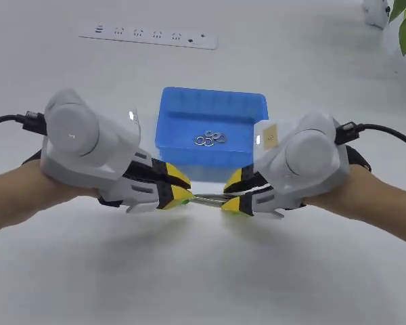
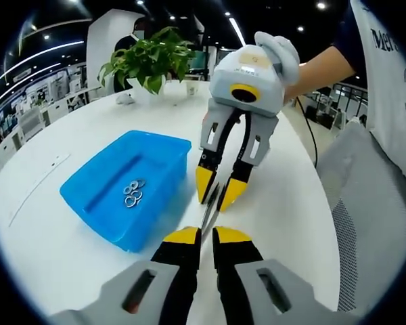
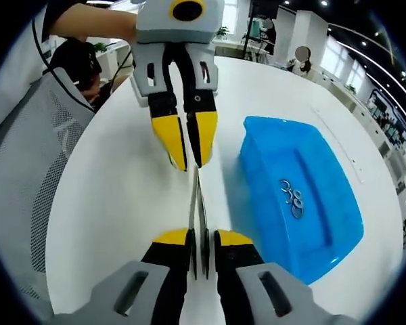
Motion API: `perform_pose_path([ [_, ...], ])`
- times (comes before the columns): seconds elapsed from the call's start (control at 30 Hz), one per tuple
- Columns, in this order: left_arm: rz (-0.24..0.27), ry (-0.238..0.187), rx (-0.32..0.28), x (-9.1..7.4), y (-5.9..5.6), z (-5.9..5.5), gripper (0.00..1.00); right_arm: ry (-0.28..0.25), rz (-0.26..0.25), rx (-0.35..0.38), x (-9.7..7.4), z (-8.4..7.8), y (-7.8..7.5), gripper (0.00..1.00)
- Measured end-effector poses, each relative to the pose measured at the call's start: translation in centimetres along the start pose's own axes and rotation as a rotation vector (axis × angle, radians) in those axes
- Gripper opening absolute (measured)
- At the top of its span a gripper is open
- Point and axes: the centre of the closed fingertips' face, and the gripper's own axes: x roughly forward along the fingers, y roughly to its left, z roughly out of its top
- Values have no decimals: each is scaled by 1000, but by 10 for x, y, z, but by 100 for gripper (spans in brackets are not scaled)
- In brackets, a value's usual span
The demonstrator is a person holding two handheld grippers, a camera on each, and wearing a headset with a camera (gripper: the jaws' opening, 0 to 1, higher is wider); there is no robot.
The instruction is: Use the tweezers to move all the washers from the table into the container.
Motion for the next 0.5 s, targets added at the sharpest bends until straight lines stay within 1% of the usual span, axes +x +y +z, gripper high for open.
perform_pose_path([
  [0.07, 15, 1, 3, -5, -1, -1, 11, 6, -5, 11, -1, -1, 0, 15],
  [0.13, 30, 3, 1, -11, -1, -1, 12, 24, -21, 15, -3, -4, -1, 15],
  [0.17, 51, -2, 6, -15, 0, 0, 13, 27, -28, 14, -6, -5, 0, 15],
  [0.2, 79, -20, 19, -20, 3, 3, 13, 20, -39, 16, -11, -4, 0, 15],
  [0.23, 93, -33, 15, -24, 3, 6, 13, -2, -54, 33, -16, -1, -1, 15],
  [0.27, 100, -46, 2, -30, 2, 9, 13, -40, -68, 72, -23, 4, -1, 15],
  [0.3, 106, -53, 3, -34, 2, 10, 13, -57, -78, 91, -30, 5, -2, 15],
  [0.33, 123, -59, 0, -39, 3, 10, 13, -76, -100, 107, -40, 6, -3, 15],
  [0.37, 131, -58, -8, -42, 3, 9, 15, -84, -116, 120, -46, 6, -3, 15],
  [0.4, 159, -63, -11, -47, 6, 9, 16, -101, -132, 131, -56, 6, -3, 15],
  [0.43, 188, -82, -23, -52, 8, 12, 18, -123, -141, 138, -63, 8, -3, 15],
  [0.47, 207, -123, -40, -60, 8, 19, 20, -146, -149, 140, -71, 11, -2, 15],
  [0.5, 210, -133, -41, -64, 7, 20, 23, -181, -171, 142, -83, 15, 0, 15],
])
